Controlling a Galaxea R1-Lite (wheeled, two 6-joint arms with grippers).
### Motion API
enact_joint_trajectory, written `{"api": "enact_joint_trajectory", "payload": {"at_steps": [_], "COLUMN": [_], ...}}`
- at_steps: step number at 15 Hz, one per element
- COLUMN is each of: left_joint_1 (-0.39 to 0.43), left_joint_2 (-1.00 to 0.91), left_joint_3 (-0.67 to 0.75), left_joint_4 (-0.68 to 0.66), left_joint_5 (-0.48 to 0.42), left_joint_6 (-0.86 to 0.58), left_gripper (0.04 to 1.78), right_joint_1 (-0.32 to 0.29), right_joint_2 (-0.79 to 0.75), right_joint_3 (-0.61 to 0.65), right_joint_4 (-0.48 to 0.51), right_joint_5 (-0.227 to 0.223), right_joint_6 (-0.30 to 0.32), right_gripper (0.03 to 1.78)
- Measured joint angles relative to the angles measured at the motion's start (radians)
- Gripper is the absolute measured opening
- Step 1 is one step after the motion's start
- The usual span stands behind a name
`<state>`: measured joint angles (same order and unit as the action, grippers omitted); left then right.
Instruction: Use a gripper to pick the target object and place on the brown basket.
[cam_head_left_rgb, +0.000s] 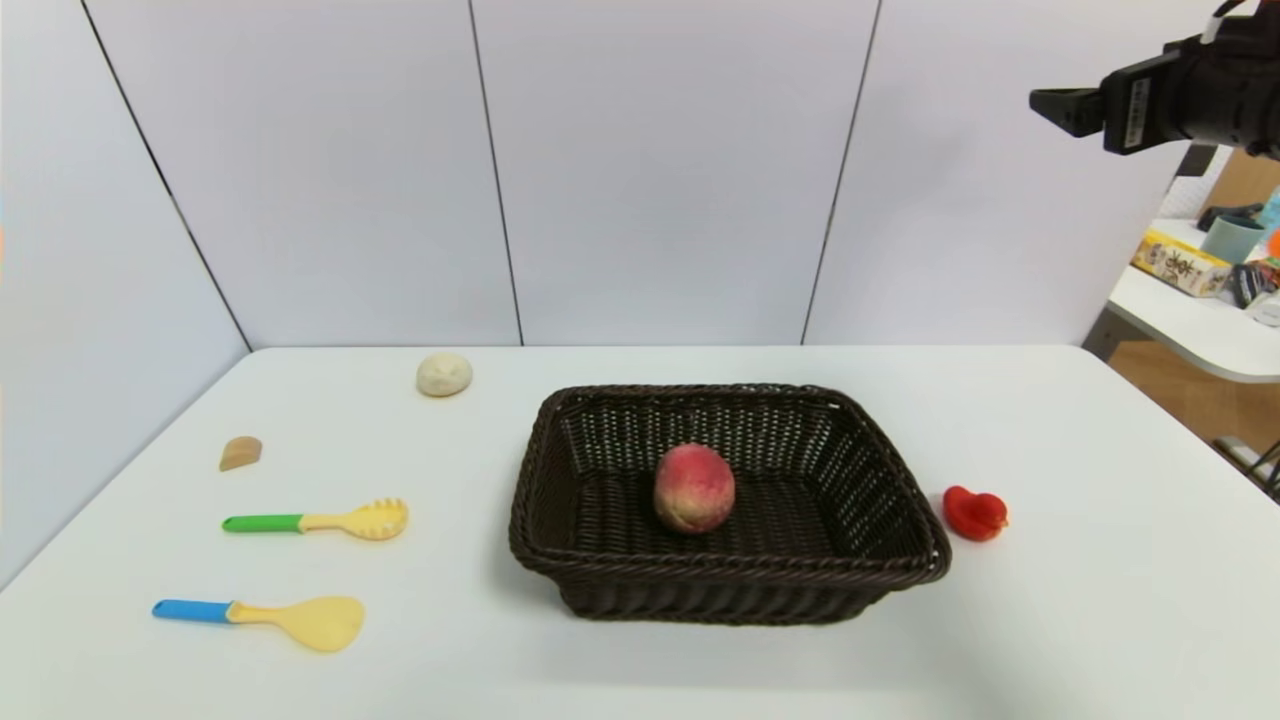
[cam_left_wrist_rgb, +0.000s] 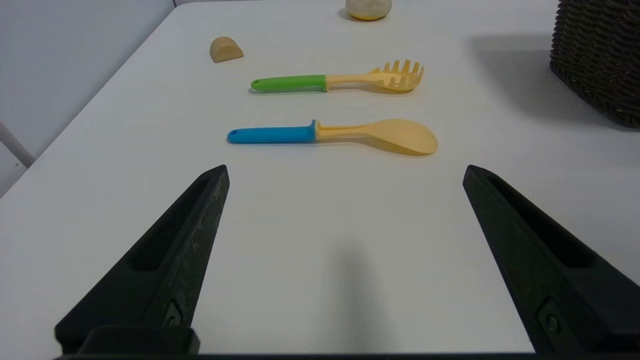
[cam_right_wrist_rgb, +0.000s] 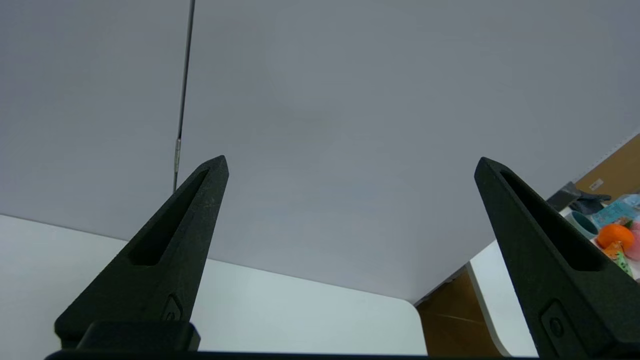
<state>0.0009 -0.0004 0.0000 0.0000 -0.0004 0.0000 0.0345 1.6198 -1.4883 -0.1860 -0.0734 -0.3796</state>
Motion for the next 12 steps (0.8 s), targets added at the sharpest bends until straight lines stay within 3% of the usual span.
{"api": "enact_joint_trajectory", "payload": {"at_steps": [7,9,12], "left_joint_1": [0.000,0.000,-0.001], "left_joint_2": [0.000,0.000,0.000], "left_joint_3": [0.000,0.000,0.000], "left_joint_4": [0.000,0.000,0.000], "left_joint_5": [0.000,0.000,0.000], "left_joint_6": [0.000,0.000,0.000], "left_gripper": [1.69,1.69,1.69], "right_joint_1": [-0.027,-0.038,-0.028], "right_joint_2": [-0.358,-0.460,-0.631], "right_joint_3": [0.437,0.585,0.786], "right_joint_4": [-0.046,-0.049,-0.028], "right_joint_5": [0.005,0.005,0.007], "right_joint_6": [0.020,0.067,0.187], "right_gripper": [1.70,1.70,1.70]}}
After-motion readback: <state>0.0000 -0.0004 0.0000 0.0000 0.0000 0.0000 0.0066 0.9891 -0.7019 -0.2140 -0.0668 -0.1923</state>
